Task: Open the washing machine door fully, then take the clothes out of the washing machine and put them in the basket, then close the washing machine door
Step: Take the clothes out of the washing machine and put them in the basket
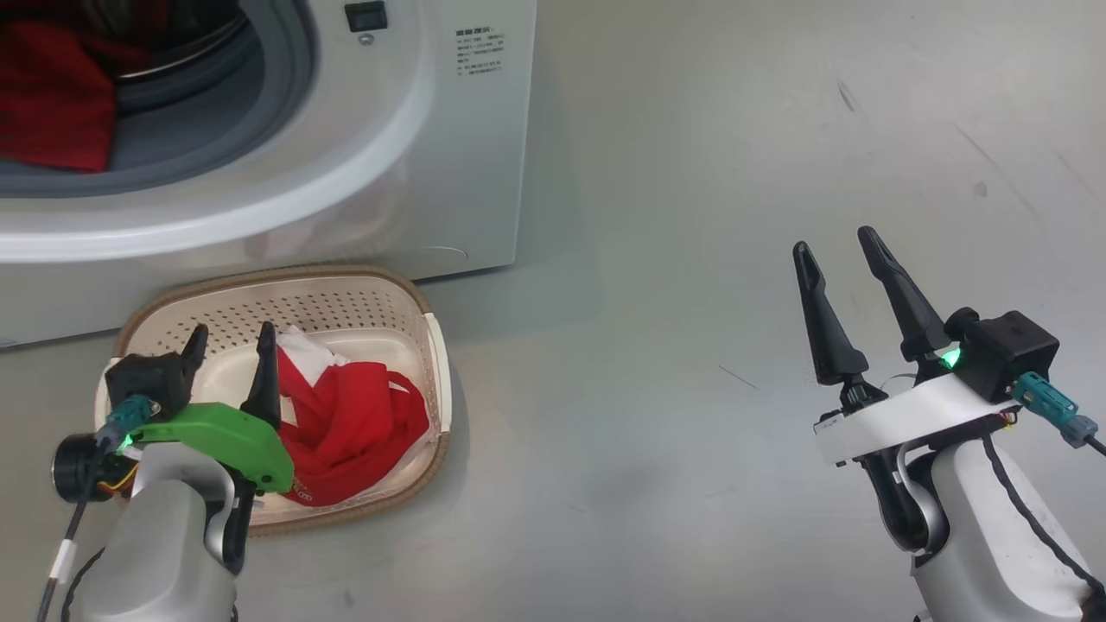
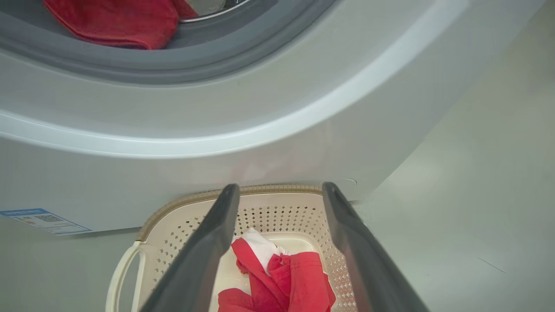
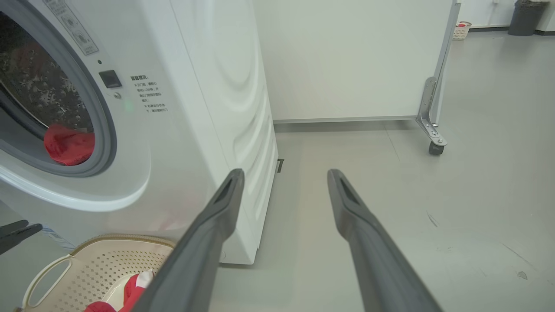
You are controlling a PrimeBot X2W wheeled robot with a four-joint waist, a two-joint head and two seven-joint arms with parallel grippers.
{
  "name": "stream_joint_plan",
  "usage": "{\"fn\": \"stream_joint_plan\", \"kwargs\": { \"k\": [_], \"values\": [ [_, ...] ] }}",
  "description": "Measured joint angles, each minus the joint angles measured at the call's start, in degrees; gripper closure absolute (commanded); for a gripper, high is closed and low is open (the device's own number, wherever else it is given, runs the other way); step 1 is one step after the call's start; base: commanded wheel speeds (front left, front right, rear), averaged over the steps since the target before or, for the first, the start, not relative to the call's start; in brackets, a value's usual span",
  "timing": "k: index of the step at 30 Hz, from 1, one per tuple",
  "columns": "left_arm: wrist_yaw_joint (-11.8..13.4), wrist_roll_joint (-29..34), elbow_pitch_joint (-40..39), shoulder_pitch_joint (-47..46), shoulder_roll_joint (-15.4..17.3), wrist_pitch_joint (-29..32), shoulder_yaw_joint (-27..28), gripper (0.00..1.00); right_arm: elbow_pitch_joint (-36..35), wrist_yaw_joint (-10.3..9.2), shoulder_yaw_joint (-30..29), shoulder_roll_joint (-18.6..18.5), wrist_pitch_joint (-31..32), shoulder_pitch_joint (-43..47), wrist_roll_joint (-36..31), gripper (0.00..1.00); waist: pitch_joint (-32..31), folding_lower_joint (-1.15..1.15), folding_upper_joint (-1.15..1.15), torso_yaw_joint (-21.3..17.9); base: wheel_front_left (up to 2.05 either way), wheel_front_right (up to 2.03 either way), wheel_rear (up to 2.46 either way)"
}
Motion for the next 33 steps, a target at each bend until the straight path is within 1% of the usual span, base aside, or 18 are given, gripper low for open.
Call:
{"fn": "stream_joint_plan", "kwargs": {
  "k": [2,7,15,20,26,29,33],
  "values": [
    [0.0,0.8,-1.2,0.1,-0.3,-0.1,-0.3,0.00,0.0,0.00,-0.2,-0.3,0.0,0.4,-0.1,0.00,-1.1,0.00,0.00,0.8,0.00,0.00,0.00],
    [0.0,1.4,-7.3,1.0,-1.1,-0.1,0.0,0.00,0.1,0.00,-0.4,-0.4,0.0,1.8,-0.1,0.00,-3.8,0.00,0.00,3.1,0.00,0.00,0.00],
    [-0.1,3.1,-13.2,5.7,-1.8,-0.1,-0.4,0.00,0.3,0.00,-0.7,-0.7,0.0,4.1,-0.1,0.00,-7.9,0.00,0.00,6.8,0.00,0.00,0.00],
    [-0.5,3.1,-17.8,7.9,-2.5,-0.2,0.3,0.00,0.3,0.00,-0.7,-0.7,0.0,5.4,-0.1,0.00,-10.3,0.00,0.00,8.9,0.00,0.00,0.00],
    [-0.5,3.1,-21.1,12.5,-2.7,-0.2,1.1,0.00,0.4,0.00,-0.1,-0.5,0.0,6.2,-0.2,0.00,-13.1,0.00,0.00,10.4,0.00,0.00,0.00],
    [-0.5,2.6,-23.0,14.6,-2.8,-0.2,2.1,0.00,0.5,0.00,0.3,-0.4,0.0,7.1,-0.2,0.00,-14.4,0.00,0.00,10.9,0.00,0.00,0.00],
    [-0.5,2.6,-24.8,17.3,-2.8,-0.2,2.1,0.00,0.5,0.00,0.3,-0.1,0.0,8.0,-0.2,0.00,-15.7,0.00,0.00,11.2,0.00,0.00,0.00]
  ]
}}
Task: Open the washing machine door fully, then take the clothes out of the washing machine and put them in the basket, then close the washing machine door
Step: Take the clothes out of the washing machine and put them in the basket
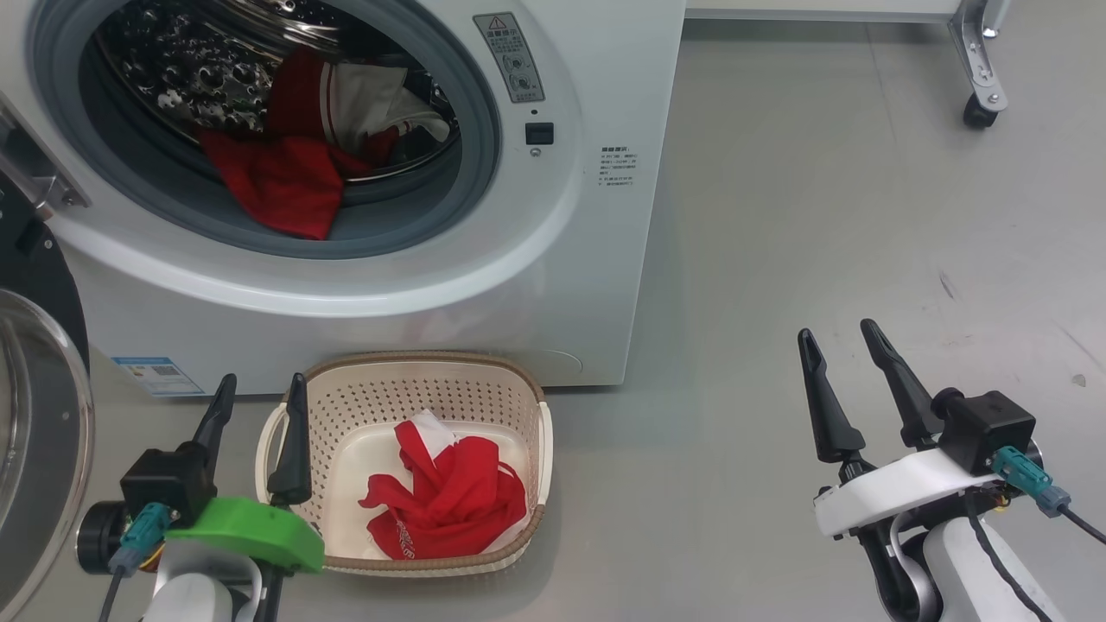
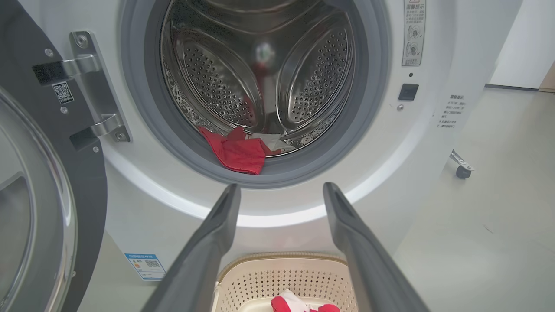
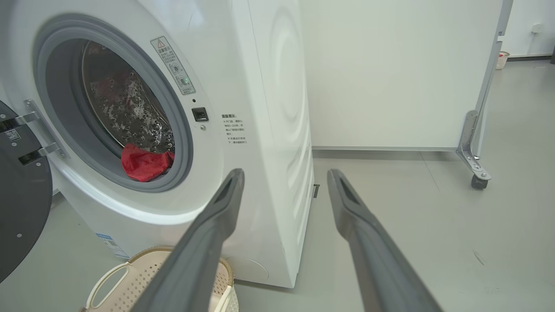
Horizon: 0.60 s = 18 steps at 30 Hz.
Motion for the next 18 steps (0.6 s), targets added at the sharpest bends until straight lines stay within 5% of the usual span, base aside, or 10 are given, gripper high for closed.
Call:
{"fn": "stream_joint_plan", "kwargs": {
  "k": [18],
  "values": [
    [0.0,0.7,-6.3,4.2,-0.1,0.0,-0.1,0.00,-0.3,0.00,0.4,0.2,0.0,0.8,0.0,0.00,-0.6,0.00,0.00,-0.5,0.00,0.00,0.00]
  ]
}}
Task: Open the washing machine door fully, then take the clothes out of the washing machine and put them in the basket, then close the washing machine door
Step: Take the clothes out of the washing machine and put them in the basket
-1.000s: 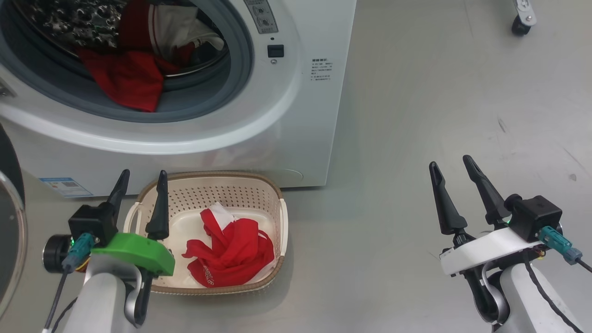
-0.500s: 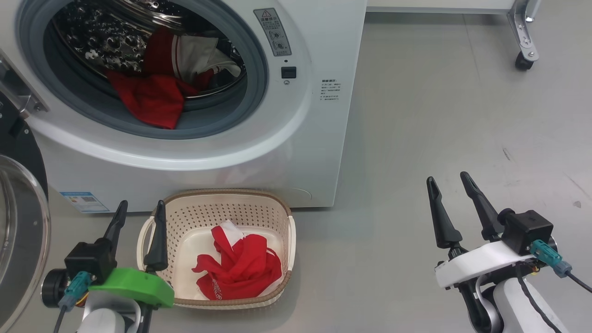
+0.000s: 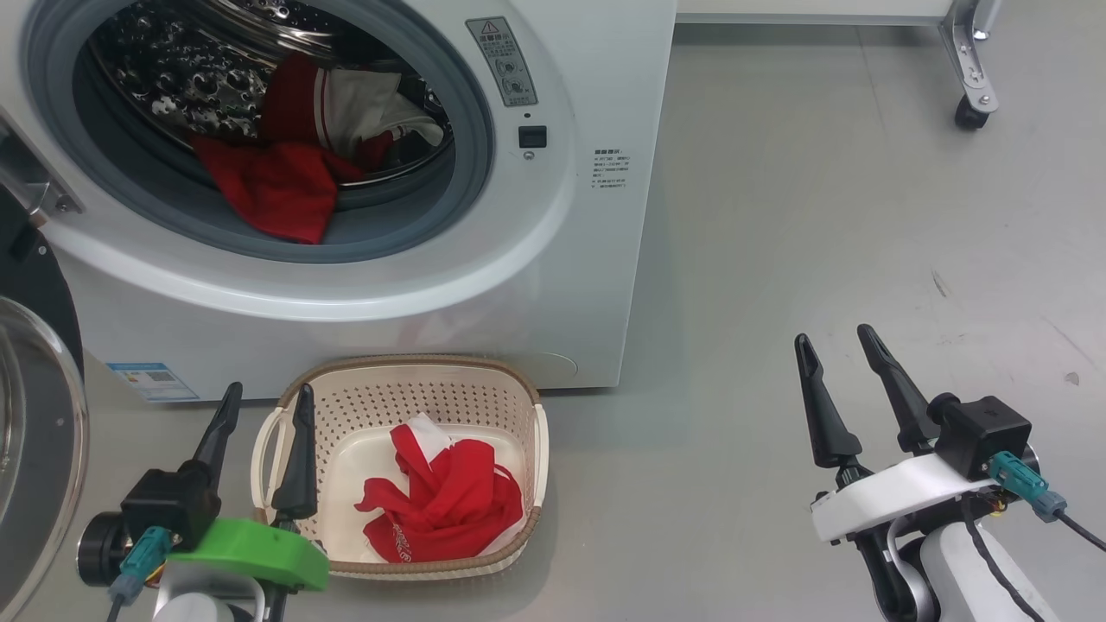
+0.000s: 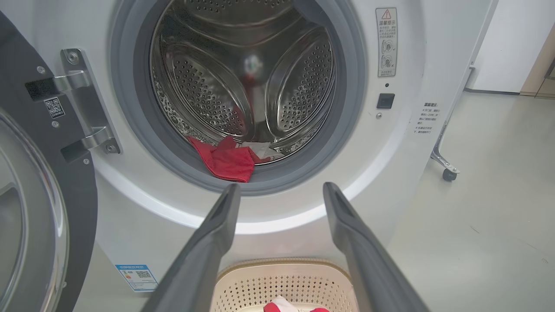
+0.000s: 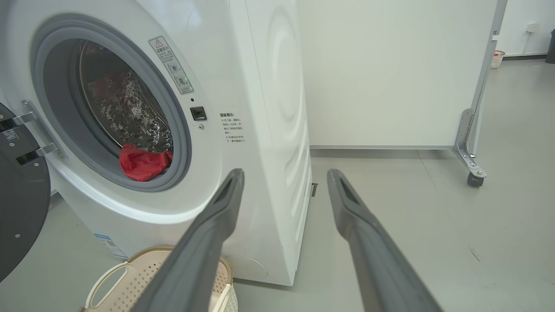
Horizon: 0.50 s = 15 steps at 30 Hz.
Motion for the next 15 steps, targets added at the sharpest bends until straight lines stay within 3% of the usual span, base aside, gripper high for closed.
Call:
{"fn": "stream_joint_plan", "kwargs": {
  "k": [15],
  "values": [
    [0.0,0.3,-2.0,1.4,-0.1,0.0,-0.2,0.00,-0.3,0.00,0.1,0.0,0.0,0.1,0.0,0.00,0.5,0.00,0.00,-0.6,0.00,0.00,0.00]
  ]
}}
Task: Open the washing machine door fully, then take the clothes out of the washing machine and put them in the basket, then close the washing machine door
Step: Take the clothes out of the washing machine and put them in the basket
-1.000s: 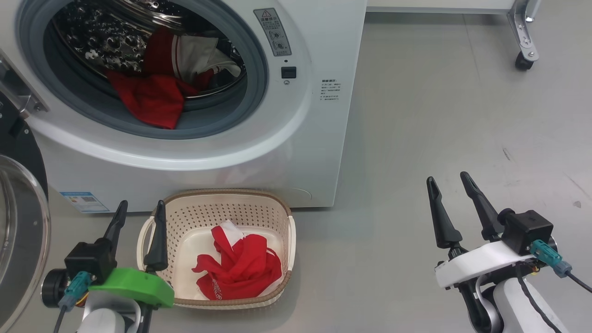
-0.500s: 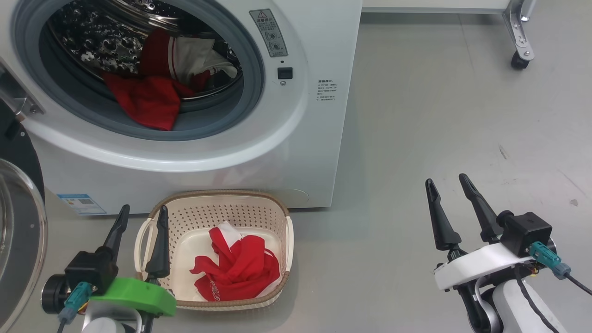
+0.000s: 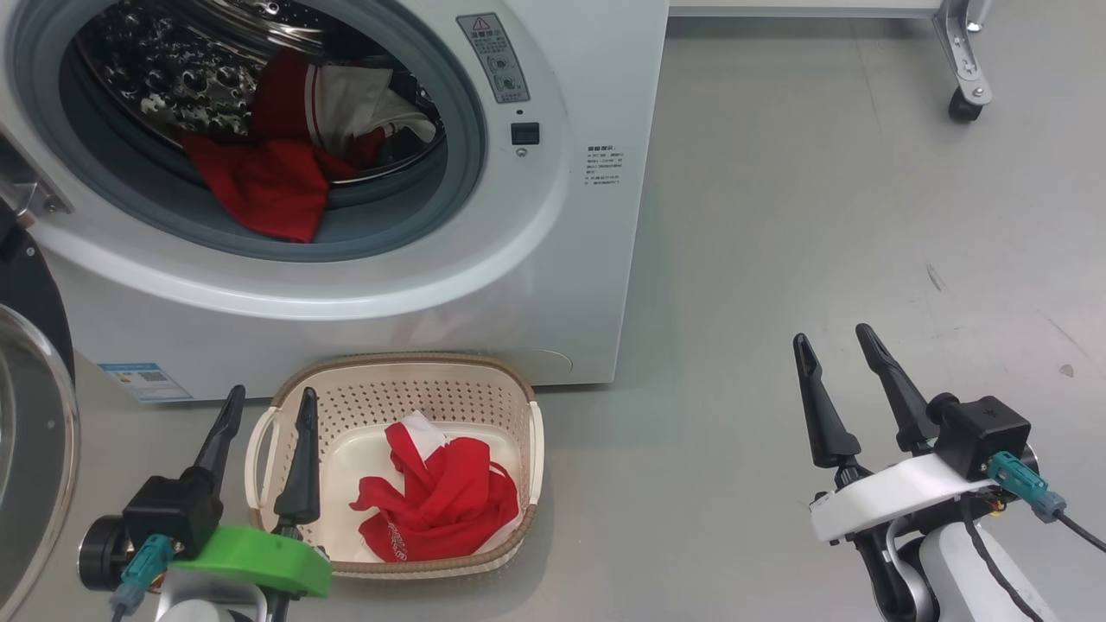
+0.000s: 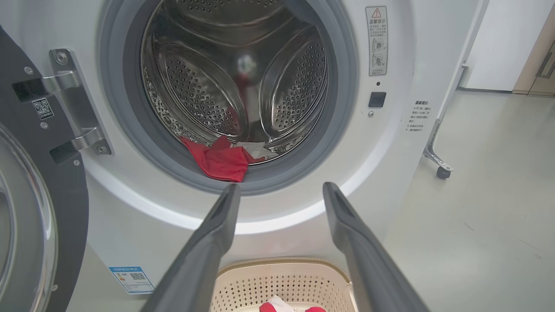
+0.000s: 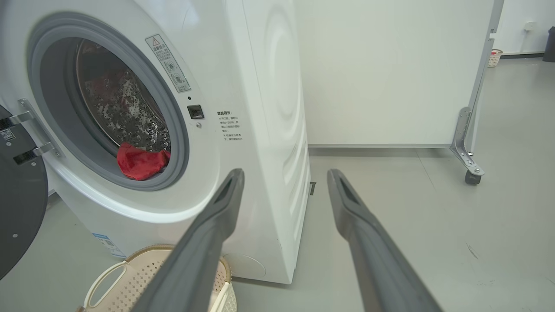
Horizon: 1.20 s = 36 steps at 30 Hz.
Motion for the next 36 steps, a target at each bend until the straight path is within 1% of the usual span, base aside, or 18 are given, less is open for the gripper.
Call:
{"fn": "stream_joint_plan", "kwargs": {
  "k": [14,23,30,36],
  "values": [
    [0.0,0.0,-1.7,1.0,0.0,0.0,0.0,0.00,-0.3,0.00,0.3,0.0,0.0,0.0,0.0,0.00,0.6,0.00,0.00,-0.8,0.00,0.00,0.00],
    [0.1,0.6,-3.0,1.0,0.0,0.0,0.0,0.00,-1.2,0.00,0.6,0.0,0.0,0.0,0.0,0.00,2.7,0.00,0.00,-1.8,0.00,0.00,0.00],
    [0.5,2.0,-3.5,0.4,0.3,0.0,-0.2,0.00,-2.9,0.00,1.4,0.0,0.0,-0.1,0.0,0.00,6.3,0.00,0.00,-2.8,0.00,0.00,0.00],
    [1.5,3.6,-4.2,-4.3,2.7,1.7,0.8,0.00,-3.7,0.00,2.0,0.1,0.0,-0.5,0.1,0.00,10.5,0.00,0.00,-3.8,0.00,0.00,0.00]
  ]
}}
